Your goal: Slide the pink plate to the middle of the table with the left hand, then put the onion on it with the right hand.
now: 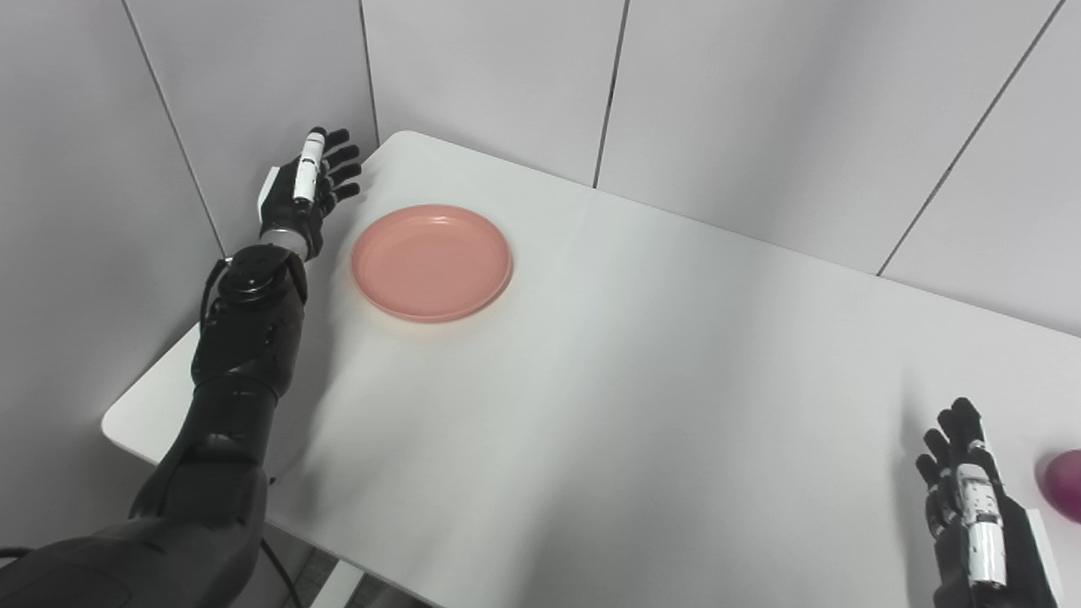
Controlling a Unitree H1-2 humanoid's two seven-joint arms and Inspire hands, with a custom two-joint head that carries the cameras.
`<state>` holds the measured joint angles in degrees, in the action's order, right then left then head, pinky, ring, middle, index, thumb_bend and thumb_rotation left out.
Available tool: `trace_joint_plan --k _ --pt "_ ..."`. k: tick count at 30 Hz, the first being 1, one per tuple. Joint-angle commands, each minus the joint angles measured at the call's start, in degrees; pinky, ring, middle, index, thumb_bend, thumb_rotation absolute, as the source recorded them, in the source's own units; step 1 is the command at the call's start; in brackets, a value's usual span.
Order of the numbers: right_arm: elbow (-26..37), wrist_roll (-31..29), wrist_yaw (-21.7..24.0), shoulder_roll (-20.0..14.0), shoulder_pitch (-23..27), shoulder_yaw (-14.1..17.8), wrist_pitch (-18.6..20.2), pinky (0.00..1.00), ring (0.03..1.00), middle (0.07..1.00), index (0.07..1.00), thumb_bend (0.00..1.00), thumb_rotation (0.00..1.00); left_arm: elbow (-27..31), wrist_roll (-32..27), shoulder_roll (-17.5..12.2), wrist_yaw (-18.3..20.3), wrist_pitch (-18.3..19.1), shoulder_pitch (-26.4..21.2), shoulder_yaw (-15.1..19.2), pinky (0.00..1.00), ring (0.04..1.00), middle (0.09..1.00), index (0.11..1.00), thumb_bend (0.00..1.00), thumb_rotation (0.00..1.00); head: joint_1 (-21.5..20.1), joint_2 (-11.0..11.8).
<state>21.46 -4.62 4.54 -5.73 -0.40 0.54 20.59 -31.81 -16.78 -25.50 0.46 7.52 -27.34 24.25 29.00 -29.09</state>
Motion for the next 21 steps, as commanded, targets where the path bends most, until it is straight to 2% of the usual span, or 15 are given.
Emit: trace_joint_plan --k 1,21 --pt "2.2 -0.6 0.1 -0.1 1.1 0.4 -0.5 1.0 1.0 1.0 1.0 0.0 1.0 0.7 -0.8 -2.4 0.9 -2.4 -2.6 0.5 0.81 0.817 0.811 0.786 0.3 1.0 0.0 -0.1" --pt "2.2 -0.3 0.3 -0.5 0.9 0.2 -0.8 1.0 1.0 1.0 1.0 0.0 1.0 1.0 -2.0 -1.1 2.5 -2.7 -1.5 -0.4 0.75 0.769 0.771 0.753 0.3 1.0 -0.6 -0.4"
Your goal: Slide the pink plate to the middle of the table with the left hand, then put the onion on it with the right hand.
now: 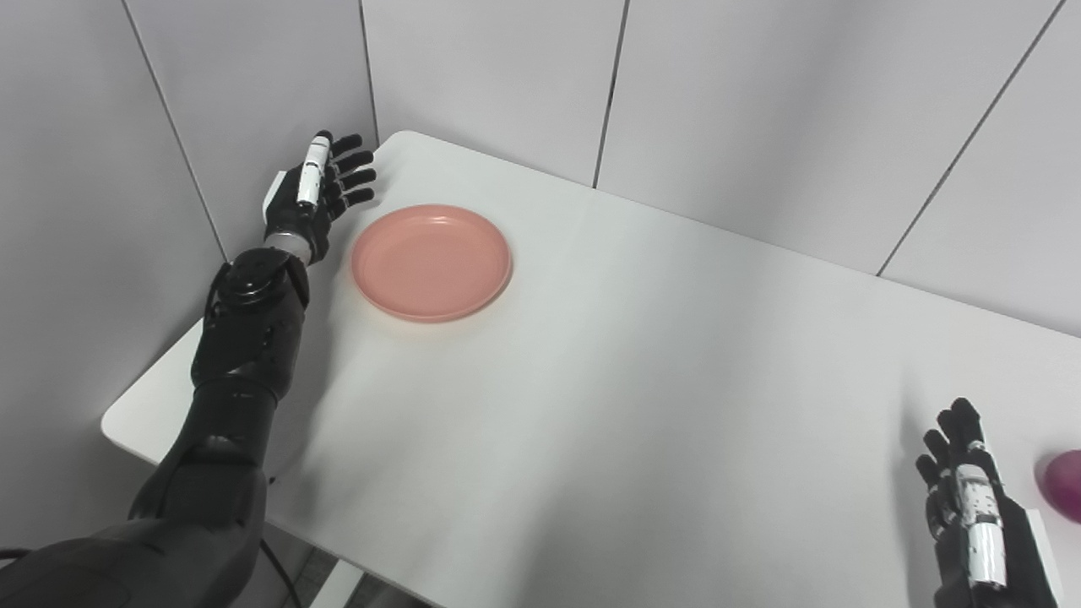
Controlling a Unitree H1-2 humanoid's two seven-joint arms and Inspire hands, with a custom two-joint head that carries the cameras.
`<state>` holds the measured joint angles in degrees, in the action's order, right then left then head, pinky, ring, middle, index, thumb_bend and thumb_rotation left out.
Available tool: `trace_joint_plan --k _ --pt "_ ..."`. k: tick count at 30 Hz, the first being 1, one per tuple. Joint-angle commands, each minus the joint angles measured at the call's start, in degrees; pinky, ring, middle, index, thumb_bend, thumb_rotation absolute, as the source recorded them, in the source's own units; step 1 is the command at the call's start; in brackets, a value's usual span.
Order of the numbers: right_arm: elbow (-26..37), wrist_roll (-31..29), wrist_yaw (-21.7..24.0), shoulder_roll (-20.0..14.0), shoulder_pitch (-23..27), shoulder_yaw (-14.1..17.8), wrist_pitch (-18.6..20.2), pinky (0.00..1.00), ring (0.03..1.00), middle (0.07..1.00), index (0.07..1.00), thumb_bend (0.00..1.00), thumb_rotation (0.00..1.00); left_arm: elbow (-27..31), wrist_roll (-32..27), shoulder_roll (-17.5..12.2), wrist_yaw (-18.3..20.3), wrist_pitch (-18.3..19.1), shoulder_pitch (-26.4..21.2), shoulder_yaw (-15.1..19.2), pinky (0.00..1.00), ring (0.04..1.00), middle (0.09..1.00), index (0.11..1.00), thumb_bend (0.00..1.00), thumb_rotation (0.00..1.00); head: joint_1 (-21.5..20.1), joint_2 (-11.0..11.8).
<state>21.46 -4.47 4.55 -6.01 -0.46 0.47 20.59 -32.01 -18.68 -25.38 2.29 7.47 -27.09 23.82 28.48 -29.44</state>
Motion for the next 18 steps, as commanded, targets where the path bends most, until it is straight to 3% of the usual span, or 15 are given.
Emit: trace_joint_plan --k 1,18 --pt "1.9 -0.4 0.3 -0.2 1.0 0.3 -1.3 1.0 1.0 1.0 1.0 0.0 1.0 1.0 -0.2 -1.2 0.9 -2.8 -1.7 0.0 0.75 0.77 0.772 0.755 0.3 1.0 -0.1 -0.1" --pt "2.4 -0.1 0.2 -0.2 1.0 0.0 -0.8 1.0 1.0 1.0 1.0 0.0 1.0 -1.5 -1.0 -0.1 3.4 -3.1 -1.7 -0.6 0.76 0.778 0.777 0.755 0.28 1.0 -0.2 -0.1"
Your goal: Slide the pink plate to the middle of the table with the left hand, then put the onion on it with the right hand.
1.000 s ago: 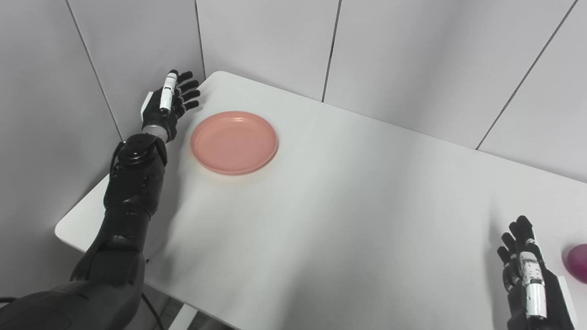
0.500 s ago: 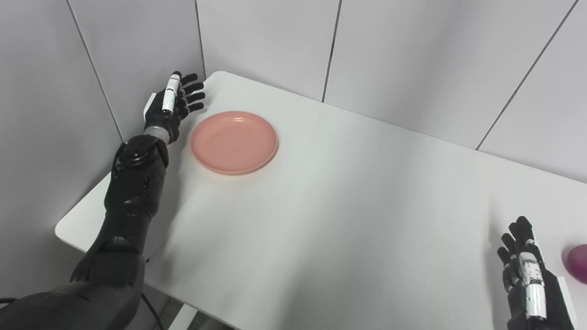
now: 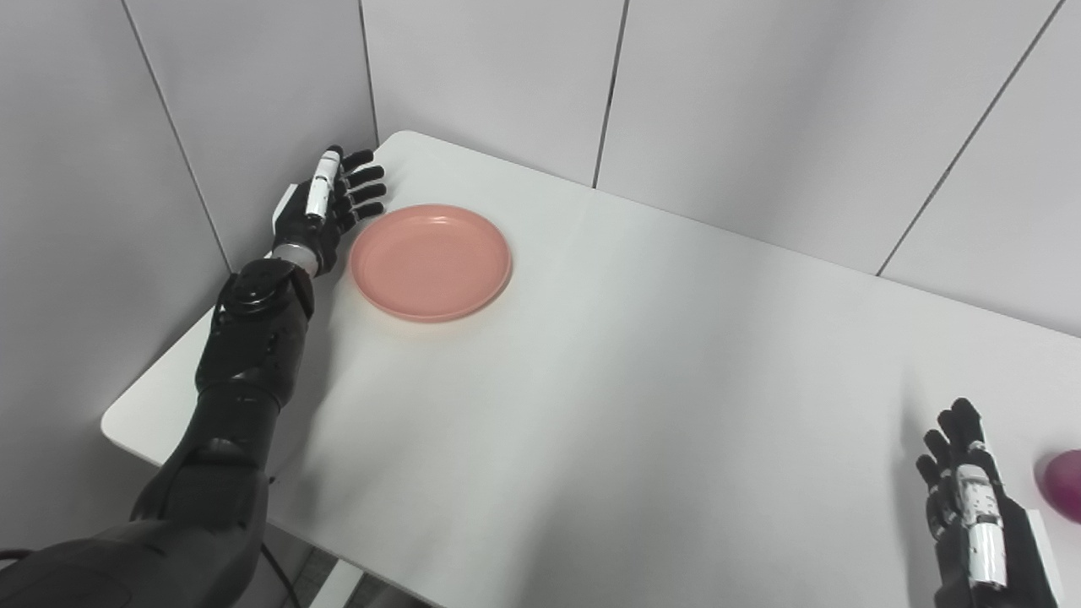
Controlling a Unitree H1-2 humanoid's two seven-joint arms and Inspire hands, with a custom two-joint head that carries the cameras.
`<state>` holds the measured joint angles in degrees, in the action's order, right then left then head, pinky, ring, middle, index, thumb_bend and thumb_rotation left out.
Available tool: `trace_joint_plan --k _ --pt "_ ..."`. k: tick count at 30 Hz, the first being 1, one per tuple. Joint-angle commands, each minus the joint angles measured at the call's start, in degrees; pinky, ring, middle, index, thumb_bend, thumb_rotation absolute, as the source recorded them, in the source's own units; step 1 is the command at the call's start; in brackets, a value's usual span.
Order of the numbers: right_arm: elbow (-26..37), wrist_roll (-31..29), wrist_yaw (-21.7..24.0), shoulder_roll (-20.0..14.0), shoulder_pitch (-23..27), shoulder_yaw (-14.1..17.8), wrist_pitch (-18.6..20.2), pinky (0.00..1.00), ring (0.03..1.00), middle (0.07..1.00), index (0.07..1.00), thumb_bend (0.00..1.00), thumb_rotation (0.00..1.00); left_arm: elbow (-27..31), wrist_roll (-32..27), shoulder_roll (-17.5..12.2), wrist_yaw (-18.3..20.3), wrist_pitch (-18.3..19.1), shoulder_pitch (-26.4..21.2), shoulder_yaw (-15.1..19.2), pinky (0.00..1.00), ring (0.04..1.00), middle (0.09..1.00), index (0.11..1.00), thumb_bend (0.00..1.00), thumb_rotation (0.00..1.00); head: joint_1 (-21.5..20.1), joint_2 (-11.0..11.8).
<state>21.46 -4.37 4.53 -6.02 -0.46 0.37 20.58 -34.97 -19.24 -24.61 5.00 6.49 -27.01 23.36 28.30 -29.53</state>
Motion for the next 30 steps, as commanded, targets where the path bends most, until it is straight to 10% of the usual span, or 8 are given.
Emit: trace_joint_plan --k 1,30 --pt "2.4 -0.2 0.2 -0.1 1.0 0.1 -0.8 1.0 1.0 1.0 1.0 0.0 1.0 1.6 -0.4 -0.7 0.9 -2.2 -1.7 -0.3 0.76 0.773 0.772 0.756 0.28 1.0 -0.1 0.0" --pt "2.4 -0.5 0.2 -0.1 0.9 0.2 -0.9 1.0 1.0 1.0 1.0 0.0 1.0 1.0 -1.4 0.7 2.8 -1.1 -1.7 -0.8 0.75 0.767 0.769 0.758 0.3 1.0 -0.3 -0.4"
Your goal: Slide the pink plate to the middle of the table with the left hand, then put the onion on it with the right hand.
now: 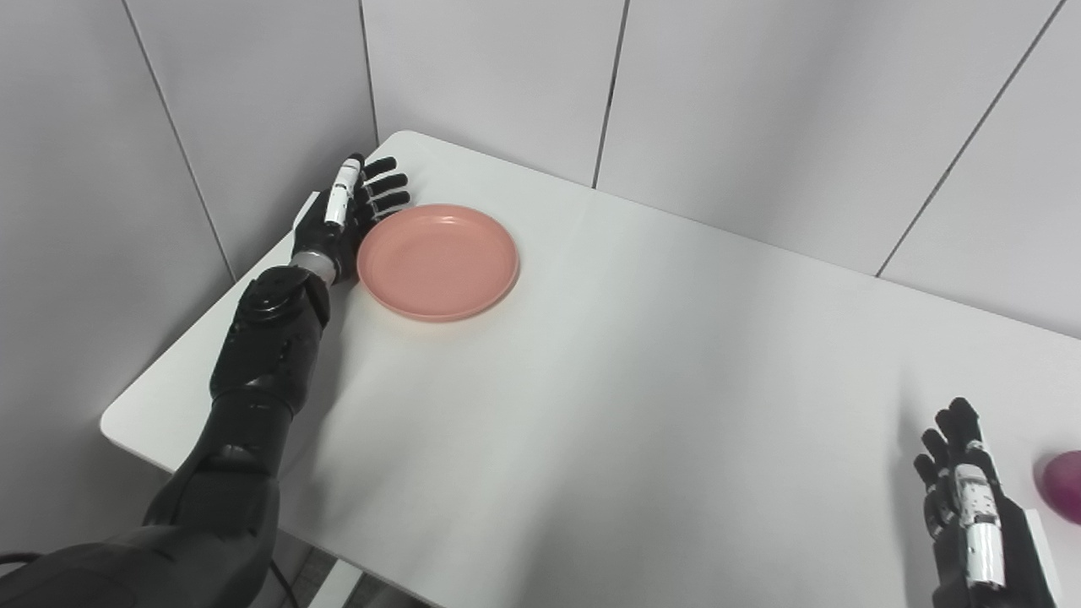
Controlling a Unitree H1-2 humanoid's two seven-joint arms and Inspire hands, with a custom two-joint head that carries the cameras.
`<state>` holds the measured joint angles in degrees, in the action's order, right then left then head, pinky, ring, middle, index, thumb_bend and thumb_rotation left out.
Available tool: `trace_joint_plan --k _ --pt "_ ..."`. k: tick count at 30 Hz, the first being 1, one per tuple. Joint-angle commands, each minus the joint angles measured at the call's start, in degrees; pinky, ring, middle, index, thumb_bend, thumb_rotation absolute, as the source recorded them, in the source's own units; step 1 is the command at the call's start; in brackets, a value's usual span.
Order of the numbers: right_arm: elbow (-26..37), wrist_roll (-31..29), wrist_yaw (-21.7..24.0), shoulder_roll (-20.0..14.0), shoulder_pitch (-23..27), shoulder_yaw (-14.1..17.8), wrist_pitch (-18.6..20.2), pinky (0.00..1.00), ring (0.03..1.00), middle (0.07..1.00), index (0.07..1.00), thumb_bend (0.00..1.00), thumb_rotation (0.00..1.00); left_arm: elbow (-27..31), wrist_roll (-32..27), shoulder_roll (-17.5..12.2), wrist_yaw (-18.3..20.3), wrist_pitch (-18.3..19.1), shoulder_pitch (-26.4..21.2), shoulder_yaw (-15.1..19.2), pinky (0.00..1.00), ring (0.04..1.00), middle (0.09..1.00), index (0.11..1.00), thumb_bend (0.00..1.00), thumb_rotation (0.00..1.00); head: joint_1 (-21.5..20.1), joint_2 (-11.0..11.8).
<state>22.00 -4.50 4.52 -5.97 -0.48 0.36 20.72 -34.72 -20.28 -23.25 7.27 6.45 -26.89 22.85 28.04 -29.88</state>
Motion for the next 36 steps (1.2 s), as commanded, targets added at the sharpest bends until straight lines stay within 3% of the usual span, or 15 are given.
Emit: trace_joint_plan --k 1,21,36 --pt "1.7 -0.3 0.2 -0.2 0.9 0.2 -1.3 1.0 1.0 1.0 1.0 0.0 1.0 0.6 -0.3 -0.6 0.5 -1.1 -1.9 -0.3 0.74 0.765 0.767 0.755 0.3 1.0 -0.1 -0.1" --pt "0.9 0.3 -0.1 0.2 0.9 0.1 -2.7 1.0 1.0 1.0 1.0 0.0 1.0 -2.1 -0.2 0.4 1.8 -1.8 -4.0 -3.5 0.74 0.766 0.766 0.749 0.31 1.0 -1.1 -0.9" --pt "1.9 1.2 0.0 0.0 0.6 -0.6 -1.6 1.0 1.0 1.0 1.0 0.0 1.0 -2.7 0.1 1.3 2.8 -1.6 -5.1 -4.6 0.74 0.764 0.764 0.746 0.31 1.0 -2.3 -1.3"
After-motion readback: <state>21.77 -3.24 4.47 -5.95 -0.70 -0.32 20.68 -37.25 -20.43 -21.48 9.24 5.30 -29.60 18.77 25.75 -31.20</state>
